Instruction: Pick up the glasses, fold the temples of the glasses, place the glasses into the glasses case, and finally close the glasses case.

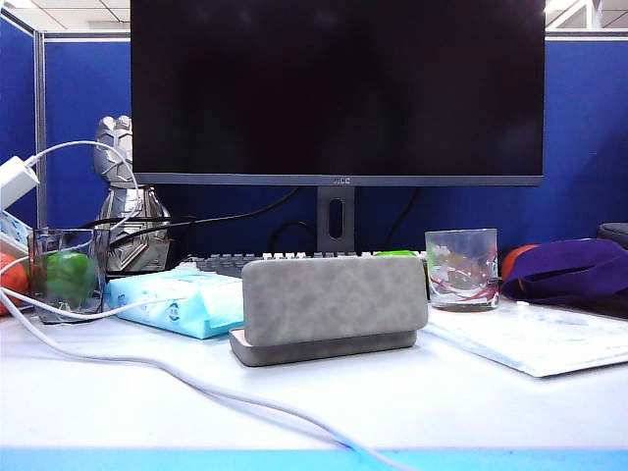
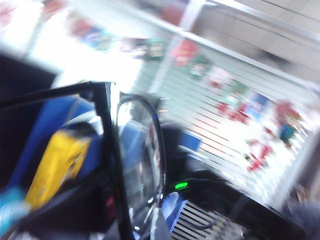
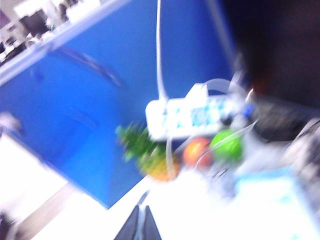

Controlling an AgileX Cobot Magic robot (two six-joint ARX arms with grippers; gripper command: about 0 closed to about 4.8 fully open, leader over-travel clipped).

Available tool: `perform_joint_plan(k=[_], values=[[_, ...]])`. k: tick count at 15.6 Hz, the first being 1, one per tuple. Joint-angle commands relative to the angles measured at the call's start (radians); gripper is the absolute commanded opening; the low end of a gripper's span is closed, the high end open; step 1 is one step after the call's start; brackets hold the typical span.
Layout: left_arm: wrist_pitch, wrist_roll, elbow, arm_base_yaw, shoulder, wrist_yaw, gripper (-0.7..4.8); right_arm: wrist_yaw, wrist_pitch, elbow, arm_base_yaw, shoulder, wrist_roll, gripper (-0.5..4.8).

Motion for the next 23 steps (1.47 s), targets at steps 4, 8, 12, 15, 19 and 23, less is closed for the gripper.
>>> perform_joint_plan(k=[4, 8, 12, 15, 19, 23], values=[[0.095, 0.008, 0.005, -0.001, -0.002, 0.079, -0.06, -0.032, 0.142, 0.006, 0.131, 0.026, 0.06, -0.05], [0.031, 0.008, 0.005, -0.001, -0.002, 0.079, -0.06, -0.105, 0.243, 0.006, 0.146, 0.024, 0.063, -0.05], [-0.018, 0.008, 0.005, -0.001, -0.002, 0.076, -0.06, -0.193, 0.3, 0.006, 0.147, 0.024, 0.063, -0.05], [-0.06, 0.008, 0.005, -0.001, -0.002, 0.074, -0.06, -0.301, 0.345, 0.006, 0.148, 0.024, 0.063, -0.05], [-0.082, 0.008, 0.005, -0.001, -0.002, 0.07, -0.06, -0.339, 0.393, 0.006, 0.148, 0.024, 0.059, -0.05], [-0.074, 0.008, 0.005, -0.001, -0.002, 0.076, -0.06, -0.305, 0.364, 0.006, 0.067, -0.003, 0.048, -0.05]])
